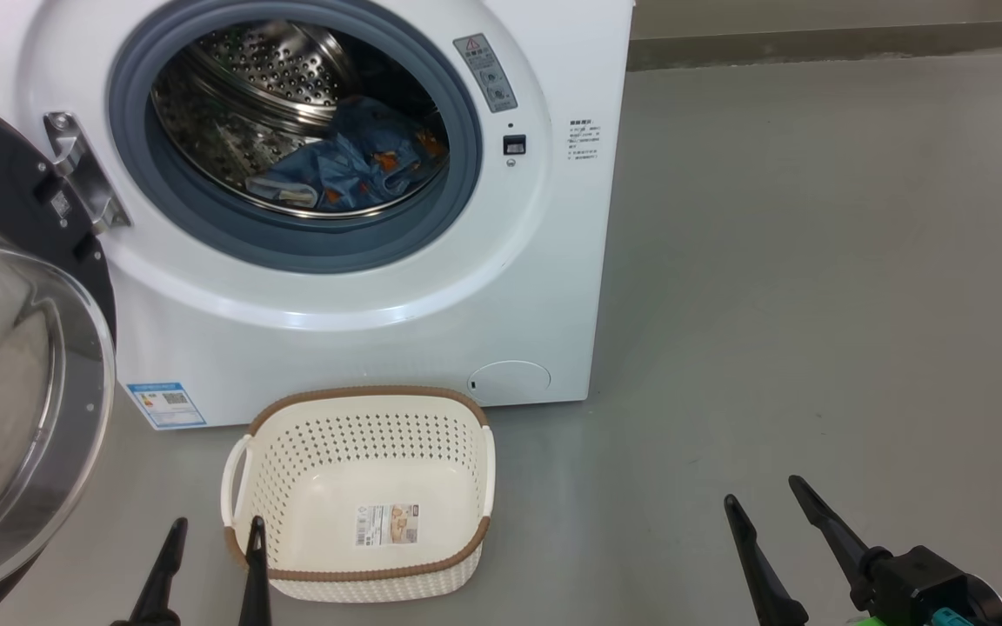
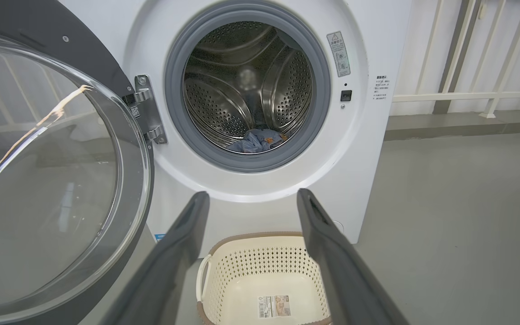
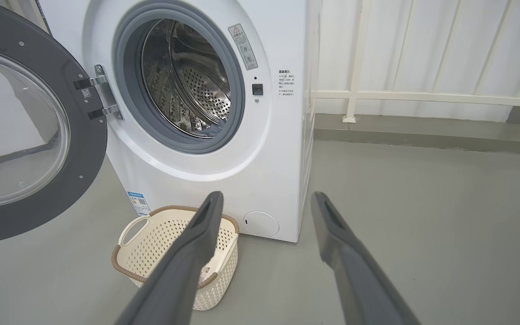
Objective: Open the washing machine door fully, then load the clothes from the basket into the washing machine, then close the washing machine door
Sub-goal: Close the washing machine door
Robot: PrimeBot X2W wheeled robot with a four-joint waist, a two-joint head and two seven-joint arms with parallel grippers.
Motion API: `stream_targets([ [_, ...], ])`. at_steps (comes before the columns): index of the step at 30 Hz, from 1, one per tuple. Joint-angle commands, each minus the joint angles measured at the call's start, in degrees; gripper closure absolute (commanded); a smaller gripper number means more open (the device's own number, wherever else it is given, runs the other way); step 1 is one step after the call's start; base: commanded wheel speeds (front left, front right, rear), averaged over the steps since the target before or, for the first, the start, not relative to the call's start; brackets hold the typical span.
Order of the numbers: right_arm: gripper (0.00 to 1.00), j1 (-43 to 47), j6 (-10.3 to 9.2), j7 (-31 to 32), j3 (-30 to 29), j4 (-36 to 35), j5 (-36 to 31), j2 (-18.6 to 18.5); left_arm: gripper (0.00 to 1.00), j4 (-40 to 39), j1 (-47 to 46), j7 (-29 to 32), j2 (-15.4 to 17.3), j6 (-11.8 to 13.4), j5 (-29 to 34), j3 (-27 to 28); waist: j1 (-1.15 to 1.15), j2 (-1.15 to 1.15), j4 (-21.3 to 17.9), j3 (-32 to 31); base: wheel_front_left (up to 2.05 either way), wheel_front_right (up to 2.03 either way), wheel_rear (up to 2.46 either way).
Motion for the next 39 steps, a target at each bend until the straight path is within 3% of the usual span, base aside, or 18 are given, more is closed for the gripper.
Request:
stream_targets([
  [1, 0.00, -1.5, 0.09, -0.4, 1.4, -1.4, 0.1, -0.3, 0.00, -1.3, -3.1, -0.6, 1.2, -0.1, 0.0, 2.0, 0.00, 0.00, 0.0, 0.0, 0.00, 0.00, 0.00],
  [17, 0.00, -1.3, 0.09, -0.6, 1.0, -1.4, 0.1, -0.3, 0.00, -1.4, -3.4, -0.3, 1.4, 0.1, -0.4, 1.6, 0.00, 0.00, 0.7, 0.1, 0.00, 0.00, 0.00],
  [23, 0.00, -1.1, 0.09, -0.7, 0.7, -1.6, 0.2, -0.3, 0.00, -1.6, -3.6, -0.3, 1.4, 0.2, -0.5, 1.4, 0.00, 0.00, 2.7, 0.2, 0.00, 0.00, 0.00],
  [27, 0.00, -1.3, 0.09, -0.9, 0.7, -1.8, 0.3, -0.3, 0.00, -1.9, -3.9, -0.5, 1.4, 0.5, -0.4, 1.5, 0.00, 0.00, 5.1, 0.5, 0.00, 0.00, 0.00],
  [39, 0.00, -2.5, 0.09, -0.8, 0.7, -2.2, -0.2, -0.3, 0.00, -2.4, -3.5, -1.0, 1.2, 1.6, -1.1, 2.4, 0.00, 0.00, 17.6, 1.9, 0.00, 0.00, 0.00],
])
